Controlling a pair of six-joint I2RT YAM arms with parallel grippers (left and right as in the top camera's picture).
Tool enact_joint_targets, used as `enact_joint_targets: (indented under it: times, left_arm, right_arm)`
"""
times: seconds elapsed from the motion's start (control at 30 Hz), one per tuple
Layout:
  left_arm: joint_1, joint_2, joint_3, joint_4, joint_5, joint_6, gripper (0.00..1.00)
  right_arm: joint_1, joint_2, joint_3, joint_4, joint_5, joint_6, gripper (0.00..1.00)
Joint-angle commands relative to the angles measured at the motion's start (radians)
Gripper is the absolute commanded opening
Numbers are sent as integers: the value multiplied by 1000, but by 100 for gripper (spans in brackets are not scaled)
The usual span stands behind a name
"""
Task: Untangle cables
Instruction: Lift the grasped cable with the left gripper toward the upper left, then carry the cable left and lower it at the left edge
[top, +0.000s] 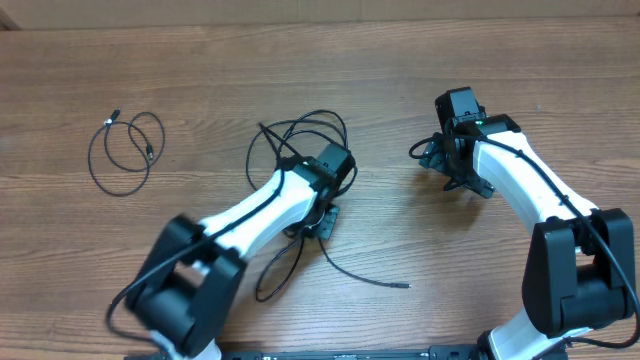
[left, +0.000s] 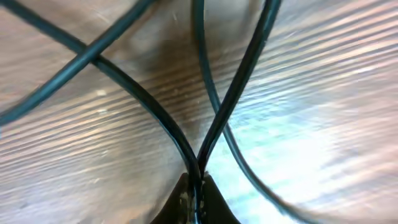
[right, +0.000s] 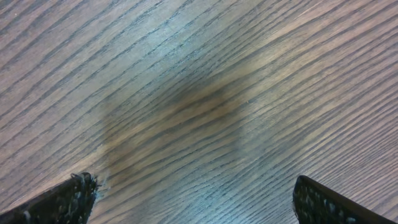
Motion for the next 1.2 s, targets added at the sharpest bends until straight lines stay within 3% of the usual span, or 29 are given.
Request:
enact_joint_targets:
  times: [0.0,0.3,0.63,0.97,1.17]
  left_arm:
    - [17,-148,32,5,-33,-77,5]
    - [31,-414,90,113,-60,-83,4]
    - [31,-626,94,428,-73,-17,4]
    - [31,-684,94,572,-73,88,4]
    - [30,-692,95,710,-73,212,4]
  right_arm:
    - [0,-15,14,2,17,-4,100]
    - [0,-15,14,2,17,-4,100]
    - [0,-15,14,2,17,-4,100]
    - [0,-15,14,2,17,-4,100]
    - [0,-15,14,2,17,-4,100]
